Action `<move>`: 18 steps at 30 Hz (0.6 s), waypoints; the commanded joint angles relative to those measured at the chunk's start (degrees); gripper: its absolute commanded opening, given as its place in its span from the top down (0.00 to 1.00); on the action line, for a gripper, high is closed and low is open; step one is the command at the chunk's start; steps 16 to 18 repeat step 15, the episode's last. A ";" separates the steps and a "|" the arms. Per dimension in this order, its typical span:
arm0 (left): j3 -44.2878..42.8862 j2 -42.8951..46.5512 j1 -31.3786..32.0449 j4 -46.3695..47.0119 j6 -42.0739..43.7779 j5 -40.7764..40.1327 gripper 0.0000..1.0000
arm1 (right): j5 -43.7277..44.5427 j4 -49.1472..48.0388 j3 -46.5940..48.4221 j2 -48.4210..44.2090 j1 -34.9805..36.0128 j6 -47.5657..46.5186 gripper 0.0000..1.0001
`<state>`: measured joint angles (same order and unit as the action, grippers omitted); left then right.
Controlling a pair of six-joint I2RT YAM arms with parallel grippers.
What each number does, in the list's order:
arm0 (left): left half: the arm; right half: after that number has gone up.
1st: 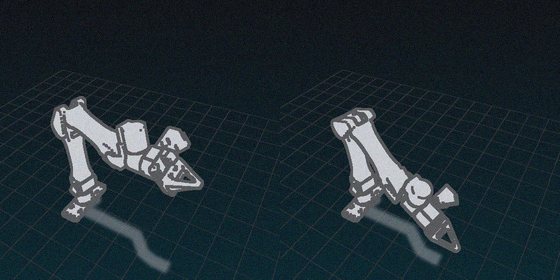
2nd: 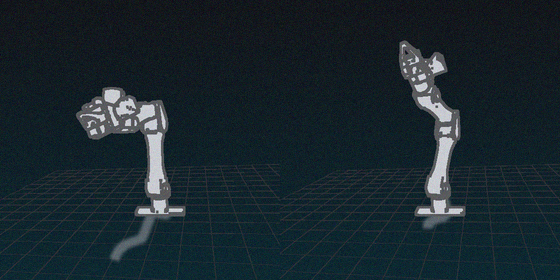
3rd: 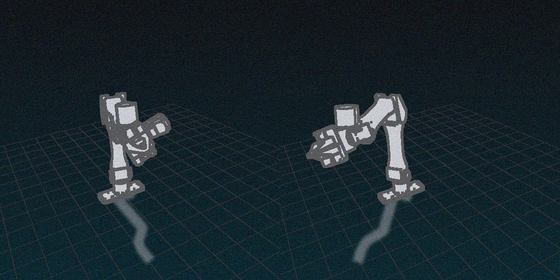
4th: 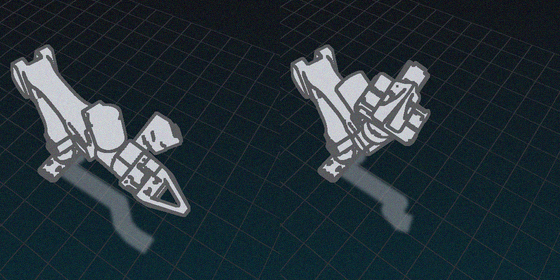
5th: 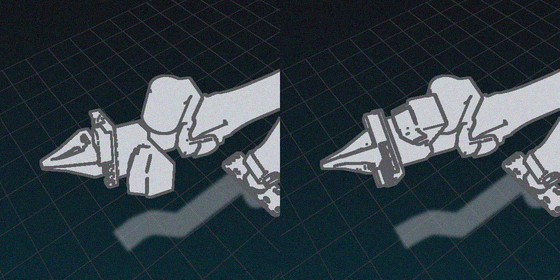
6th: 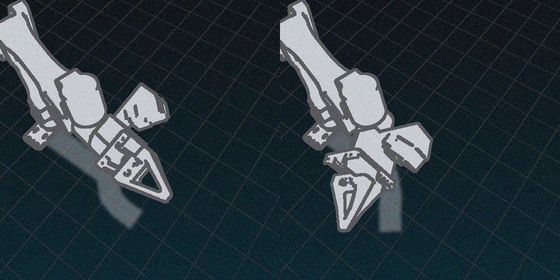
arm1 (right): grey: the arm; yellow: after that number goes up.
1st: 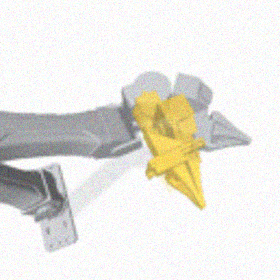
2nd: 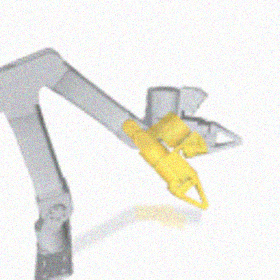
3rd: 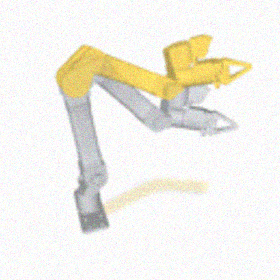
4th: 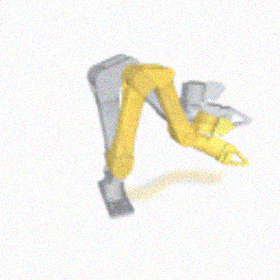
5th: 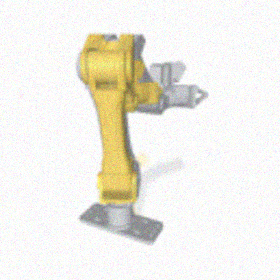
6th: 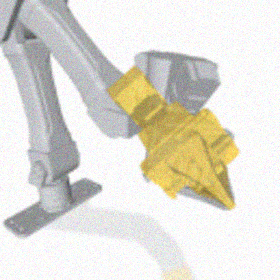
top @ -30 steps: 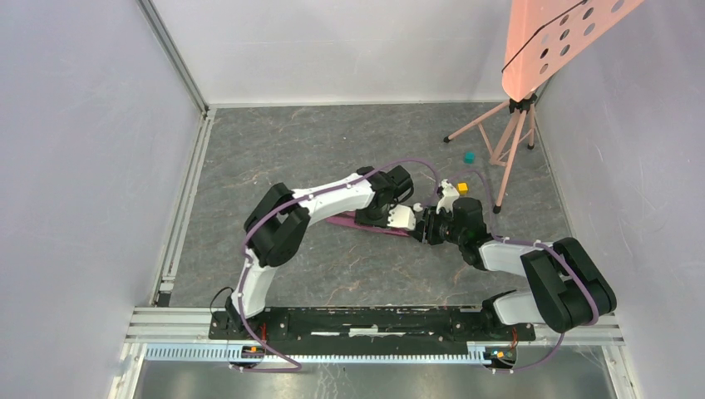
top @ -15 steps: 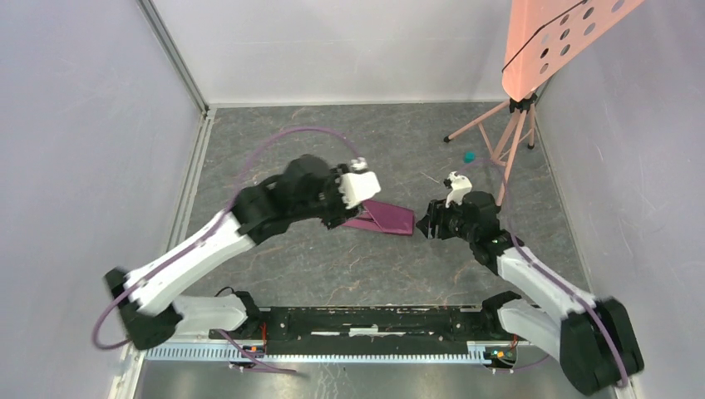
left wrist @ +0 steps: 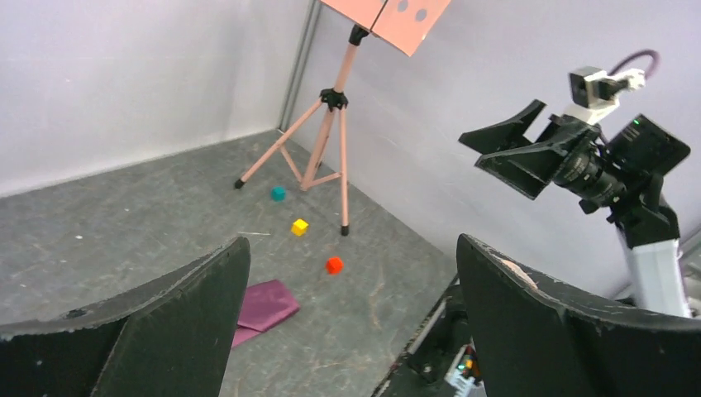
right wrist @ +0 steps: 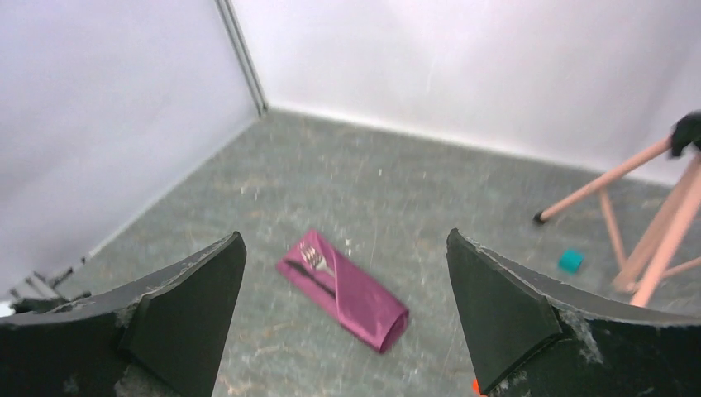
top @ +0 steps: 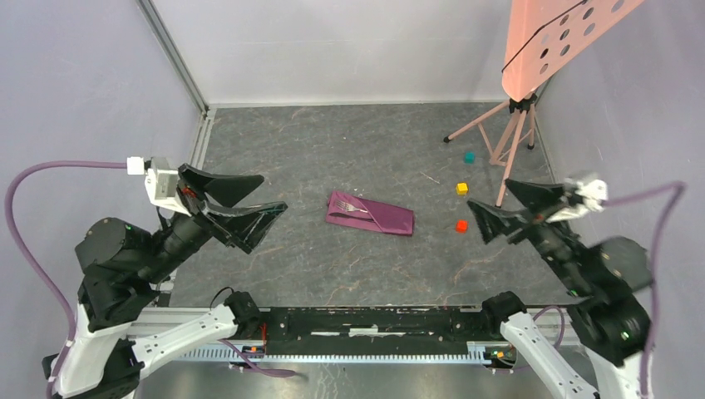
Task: Fold the napkin into a case and place the utensils inside
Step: Reset both arms
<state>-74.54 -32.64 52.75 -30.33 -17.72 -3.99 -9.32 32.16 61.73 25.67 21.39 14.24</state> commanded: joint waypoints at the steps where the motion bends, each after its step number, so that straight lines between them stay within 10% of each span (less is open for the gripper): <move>1: -3.45 -3.26 0.10 -4.13 -9.49 1.08 0.00 | 4.70 5.74 7.03 -1.62 0.21 -0.95 0.02; 18: -5.93 -4.15 0.07 -6.43 -10.54 3.73 0.00 | 12.24 4.44 5.93 -1.30 0.23 -1.16 0.02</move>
